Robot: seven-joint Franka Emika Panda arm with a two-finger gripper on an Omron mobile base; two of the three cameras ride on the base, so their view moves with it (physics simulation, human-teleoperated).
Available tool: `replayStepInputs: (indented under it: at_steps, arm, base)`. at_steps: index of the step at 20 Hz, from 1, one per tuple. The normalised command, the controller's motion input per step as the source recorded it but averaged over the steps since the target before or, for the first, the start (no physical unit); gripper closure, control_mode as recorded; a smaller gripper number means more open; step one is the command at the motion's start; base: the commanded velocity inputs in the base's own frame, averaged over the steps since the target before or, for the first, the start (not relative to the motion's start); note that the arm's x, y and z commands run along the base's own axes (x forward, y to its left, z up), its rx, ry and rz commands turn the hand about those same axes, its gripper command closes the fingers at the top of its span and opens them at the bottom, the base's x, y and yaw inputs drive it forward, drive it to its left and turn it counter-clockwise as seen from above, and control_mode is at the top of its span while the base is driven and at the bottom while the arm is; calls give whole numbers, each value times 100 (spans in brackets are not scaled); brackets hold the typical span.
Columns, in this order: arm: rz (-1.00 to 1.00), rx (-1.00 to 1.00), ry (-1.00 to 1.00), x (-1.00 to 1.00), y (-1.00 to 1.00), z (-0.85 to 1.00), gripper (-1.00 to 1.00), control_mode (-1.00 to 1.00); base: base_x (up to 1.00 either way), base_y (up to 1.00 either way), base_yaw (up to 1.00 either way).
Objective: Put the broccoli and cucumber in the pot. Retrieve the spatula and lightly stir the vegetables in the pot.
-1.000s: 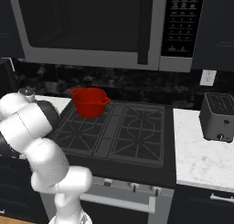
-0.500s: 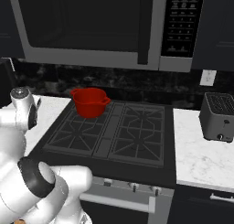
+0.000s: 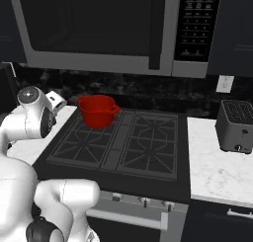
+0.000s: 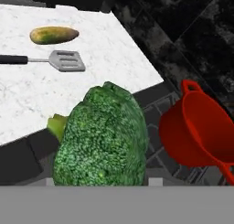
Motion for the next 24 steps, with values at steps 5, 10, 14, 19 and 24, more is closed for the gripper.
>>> replayStepInputs:
  at_steps: [5,10,14,19,24]
  arm:
    - [-46,29,-6,1,-86,33,100,-100]
    - [-40,33,-1,14,-77,72,100,-100]
    - [-32,24,0,40,-30,57,100,-100]
    - [-16,15,6,80,-2,-17,100,-100]
    - [-9,12,1,60,-1,-48,100,-100]
  base:
    - [0,0,0]
    - [0,0,0]
    - [0,0,0]
    - [0,0,0]
    - [0,0,0]
